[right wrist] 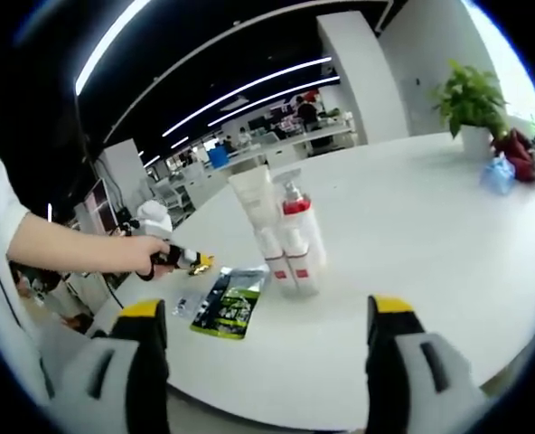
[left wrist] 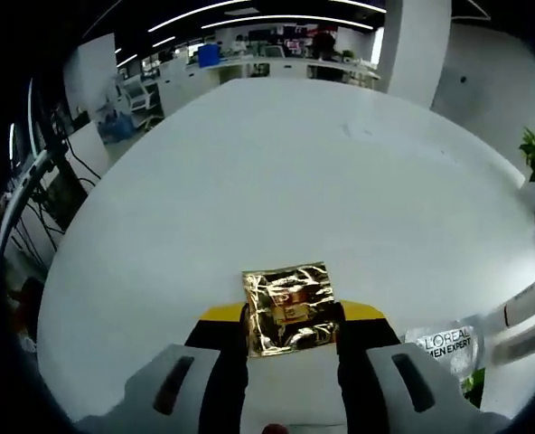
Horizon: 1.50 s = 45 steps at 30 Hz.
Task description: Arrange the skincare products in the storage area until every visible bottle or jar stands upright without overlapping.
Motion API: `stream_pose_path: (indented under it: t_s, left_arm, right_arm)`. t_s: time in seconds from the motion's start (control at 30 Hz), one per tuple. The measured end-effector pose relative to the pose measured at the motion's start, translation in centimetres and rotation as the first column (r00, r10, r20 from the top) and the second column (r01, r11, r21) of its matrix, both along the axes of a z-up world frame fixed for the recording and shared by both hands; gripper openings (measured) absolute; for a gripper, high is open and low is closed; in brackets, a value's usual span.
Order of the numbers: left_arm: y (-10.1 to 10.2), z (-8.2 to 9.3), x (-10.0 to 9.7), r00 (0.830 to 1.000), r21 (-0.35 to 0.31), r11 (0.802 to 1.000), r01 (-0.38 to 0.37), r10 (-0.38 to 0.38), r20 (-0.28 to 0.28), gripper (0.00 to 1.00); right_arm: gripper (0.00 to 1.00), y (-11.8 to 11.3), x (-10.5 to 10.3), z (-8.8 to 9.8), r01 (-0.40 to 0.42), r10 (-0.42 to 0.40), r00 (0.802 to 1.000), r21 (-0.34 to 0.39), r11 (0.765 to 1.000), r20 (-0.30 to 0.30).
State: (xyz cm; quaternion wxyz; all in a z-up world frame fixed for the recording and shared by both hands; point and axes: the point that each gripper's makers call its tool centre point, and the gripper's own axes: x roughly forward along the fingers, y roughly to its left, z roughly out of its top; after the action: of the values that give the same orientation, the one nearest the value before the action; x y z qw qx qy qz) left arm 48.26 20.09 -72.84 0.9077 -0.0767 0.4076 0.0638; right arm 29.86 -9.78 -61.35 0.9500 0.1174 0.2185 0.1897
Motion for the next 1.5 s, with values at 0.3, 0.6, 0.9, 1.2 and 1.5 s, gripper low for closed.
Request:
stream_pose_path:
  t_s: [0.3,0.6,0.9,1.2,1.5]
  left_arm:
    - [-1.0,1.5,-1.6,0.996,-0.038,0.997,0.074,-0.072,0.051,0.34]
    - [-4.4,4.9,-4.5,0.959,0.002,0.969,0.245,-0.243,0.144,0.34]
    - [-6.5,8.4,-7.0,0.904,0.076,0.931,0.357,-0.365,0.222,0.34]
    - [-8.2,11.3,-9.5,0.85,0.107,0.898,0.426,-0.438,0.293,0.34]
    - [-8.8,13.1,-12.1,0.803,0.15,0.869,0.472,-0.494,0.334,0.34]
  right_arm:
    - [0.92,0.3,-0.1,0.1,-0.013,0.013,1.0,0.003,1.0,0.011]
    - [0.87,0.5,-0.3,0.7,-0.02,0.019,0.999,0.018,1.0,0.03]
    - [0.85,0.7,-0.3,0.9,-0.029,0.028,0.999,0.039,0.999,0.035]
    - [0.8,1.5,-0.7,1.0,-0.066,0.064,0.997,0.045,0.997,0.038]
    - [0.67,2.7,-1.3,1.2,-0.125,0.123,0.992,0.07,0.99,0.034]
